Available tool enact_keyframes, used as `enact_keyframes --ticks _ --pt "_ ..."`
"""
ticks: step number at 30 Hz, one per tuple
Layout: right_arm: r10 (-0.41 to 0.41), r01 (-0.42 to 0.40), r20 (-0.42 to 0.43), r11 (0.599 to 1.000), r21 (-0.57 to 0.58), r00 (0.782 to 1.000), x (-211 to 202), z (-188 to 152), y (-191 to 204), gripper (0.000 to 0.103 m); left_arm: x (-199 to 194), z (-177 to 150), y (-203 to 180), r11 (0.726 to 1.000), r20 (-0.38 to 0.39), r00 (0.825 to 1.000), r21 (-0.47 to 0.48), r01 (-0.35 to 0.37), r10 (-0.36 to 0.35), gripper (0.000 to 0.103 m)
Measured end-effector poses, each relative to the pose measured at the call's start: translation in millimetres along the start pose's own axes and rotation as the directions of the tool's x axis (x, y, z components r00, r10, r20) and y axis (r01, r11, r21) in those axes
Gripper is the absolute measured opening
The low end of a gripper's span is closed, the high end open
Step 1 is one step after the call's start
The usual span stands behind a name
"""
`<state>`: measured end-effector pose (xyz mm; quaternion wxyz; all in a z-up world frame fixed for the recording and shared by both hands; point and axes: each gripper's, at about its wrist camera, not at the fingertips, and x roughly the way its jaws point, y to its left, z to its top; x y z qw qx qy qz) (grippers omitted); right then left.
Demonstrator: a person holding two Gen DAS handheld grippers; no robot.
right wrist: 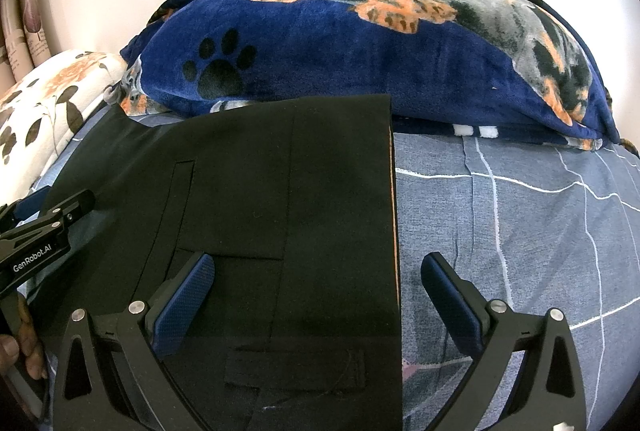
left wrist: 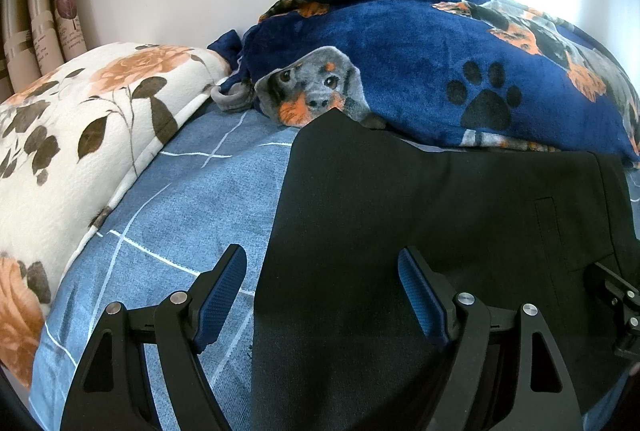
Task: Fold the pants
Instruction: 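Hold the folded trousers pressed on the sheet with both grippers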
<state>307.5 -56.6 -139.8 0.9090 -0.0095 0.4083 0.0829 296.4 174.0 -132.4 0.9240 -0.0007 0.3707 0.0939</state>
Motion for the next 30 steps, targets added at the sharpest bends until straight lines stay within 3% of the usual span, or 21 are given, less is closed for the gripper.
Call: enact_keyframes --ticks 30 --pt "-0.005 0.005 -0.001 1.0 -0.001 1.0 1.0 0.9 -0.3 0.102 -1.4 0.7 1.8 1.0 0.004 1.0 0.001 -0.009 0.009 0.083"
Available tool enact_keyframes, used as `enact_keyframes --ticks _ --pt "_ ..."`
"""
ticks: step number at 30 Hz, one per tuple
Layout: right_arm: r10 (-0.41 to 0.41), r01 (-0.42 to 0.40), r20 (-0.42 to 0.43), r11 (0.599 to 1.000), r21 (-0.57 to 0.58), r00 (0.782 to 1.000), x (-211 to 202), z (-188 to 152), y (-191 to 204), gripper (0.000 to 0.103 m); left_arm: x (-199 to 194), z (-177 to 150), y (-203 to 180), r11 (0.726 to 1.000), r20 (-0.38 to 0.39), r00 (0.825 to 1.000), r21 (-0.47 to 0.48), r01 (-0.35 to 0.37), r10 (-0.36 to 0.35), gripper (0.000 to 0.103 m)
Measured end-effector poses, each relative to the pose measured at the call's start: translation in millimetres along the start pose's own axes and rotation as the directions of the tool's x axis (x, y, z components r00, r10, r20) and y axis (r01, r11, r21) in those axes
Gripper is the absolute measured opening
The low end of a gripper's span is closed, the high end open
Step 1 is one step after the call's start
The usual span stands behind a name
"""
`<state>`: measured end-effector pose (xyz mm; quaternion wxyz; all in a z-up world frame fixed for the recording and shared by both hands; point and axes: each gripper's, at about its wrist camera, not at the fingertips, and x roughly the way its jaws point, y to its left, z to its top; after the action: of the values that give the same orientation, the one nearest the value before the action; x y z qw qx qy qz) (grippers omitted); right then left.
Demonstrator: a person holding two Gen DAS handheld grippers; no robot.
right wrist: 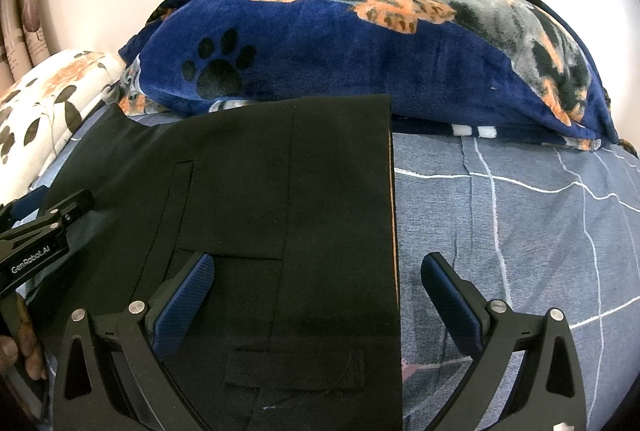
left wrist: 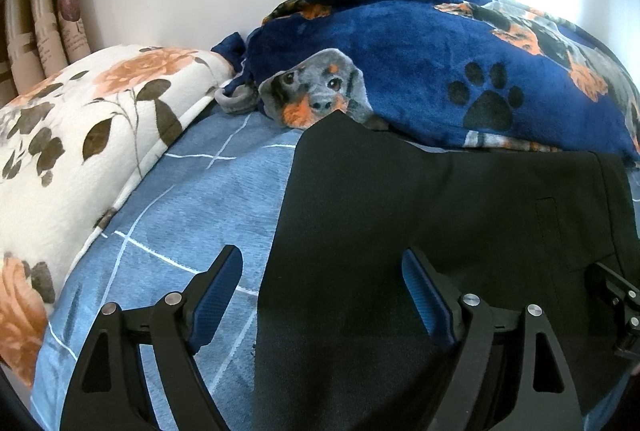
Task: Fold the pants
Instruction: 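Hold the folded trousers pressed on the sheet with both grippers, then open both grippers and lift them away from the folded trousers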
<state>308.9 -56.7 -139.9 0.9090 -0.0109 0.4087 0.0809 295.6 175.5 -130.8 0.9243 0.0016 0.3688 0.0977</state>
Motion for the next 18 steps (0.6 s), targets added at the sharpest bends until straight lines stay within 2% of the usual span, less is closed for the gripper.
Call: enact_keyframes --ticks 9,16,18 --pt "0.008 -0.008 -0.009 1.0 0.006 1.0 4.7 0.3 -2.9 0.102 -1.0 0.8 1.2 1.0 0.004 1.0 0.006 -0.012 0.012 0.085" --pt "0.069 -0.066 -0.04 0.996 0.058 0.997 6.7 -1.0 -13.4 0.102 -13.8 -0.7 0.2 0.995 0.036 0.995 0.047 -0.09 0.088 0.085" --pt "0.053 -0.052 -0.035 0.997 0.051 0.998 2.2 -2.1 -13.8 0.102 -21.7 -2.7 0.6 0.994 0.049 0.994 0.053 -0.097 0.095 0.085"
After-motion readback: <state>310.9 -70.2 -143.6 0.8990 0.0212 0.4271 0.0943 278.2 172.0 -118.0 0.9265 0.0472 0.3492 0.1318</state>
